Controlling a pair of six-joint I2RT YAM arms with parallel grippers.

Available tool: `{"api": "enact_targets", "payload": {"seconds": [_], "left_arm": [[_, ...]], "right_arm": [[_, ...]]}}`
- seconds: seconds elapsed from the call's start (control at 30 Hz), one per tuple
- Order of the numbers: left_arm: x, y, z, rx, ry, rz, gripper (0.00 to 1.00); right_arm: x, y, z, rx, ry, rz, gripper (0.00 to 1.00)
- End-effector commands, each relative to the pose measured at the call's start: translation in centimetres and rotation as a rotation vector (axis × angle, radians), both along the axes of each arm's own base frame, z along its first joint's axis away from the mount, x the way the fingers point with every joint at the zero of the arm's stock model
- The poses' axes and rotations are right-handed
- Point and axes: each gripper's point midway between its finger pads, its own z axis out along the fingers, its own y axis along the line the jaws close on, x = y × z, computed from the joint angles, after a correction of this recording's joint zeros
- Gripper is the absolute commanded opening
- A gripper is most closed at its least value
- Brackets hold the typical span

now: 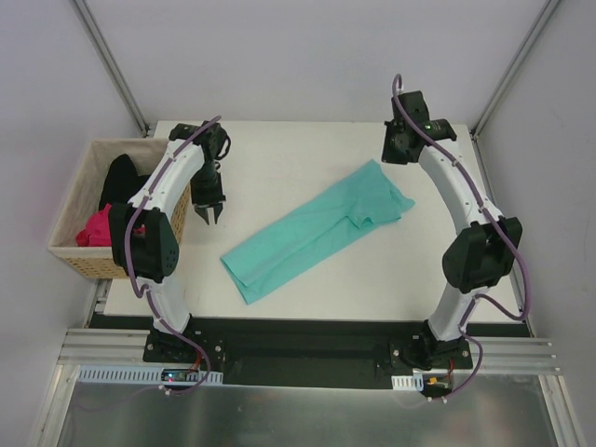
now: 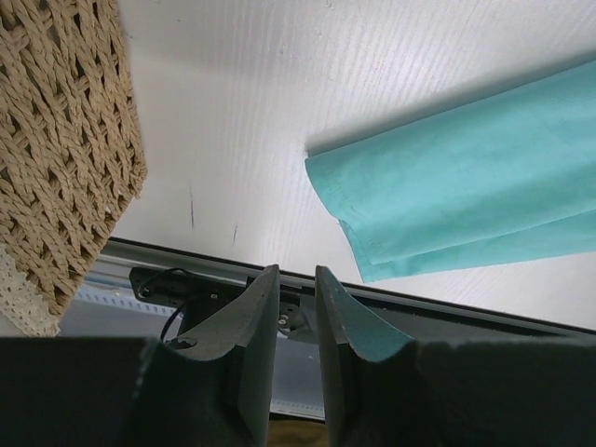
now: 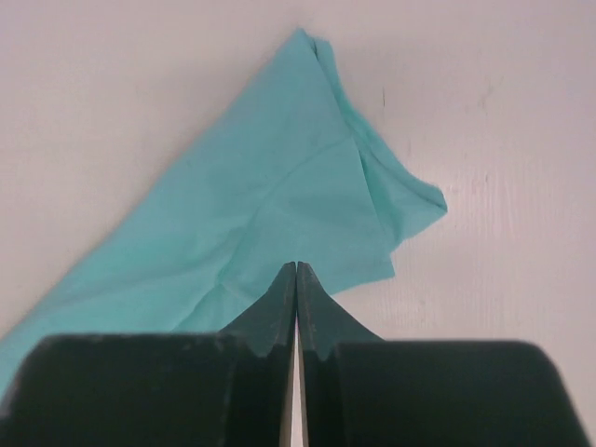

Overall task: Fold and stack the t-shirts
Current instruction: Rotate the tshirt 90 degrees

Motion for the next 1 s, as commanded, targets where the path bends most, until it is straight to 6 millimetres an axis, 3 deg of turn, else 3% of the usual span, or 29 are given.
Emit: {"api": "enact_targets", "payload": {"seconds": [0.0, 0.67, 0.97], "left_arm": [[-1.4, 0.4, 1.7, -0.018, -0.013, -0.018, 0.22], [-2.7, 0.8, 1.1, -0.004, 0.002, -0.015, 0.22], [-2.8, 0.9, 1.1, 0.003, 0.006, -0.008, 0.22]], "right_arm": [[-3.4, -0.8, -6.6, -0.027, 0.195, -0.091, 0.01], [-8.1, -3.0, -16.3, -0.168, 0.516, -0.249, 0.01], [-8.6, -3.2, -19.2, -0.177, 0.57, -0.262, 0.01]]}}
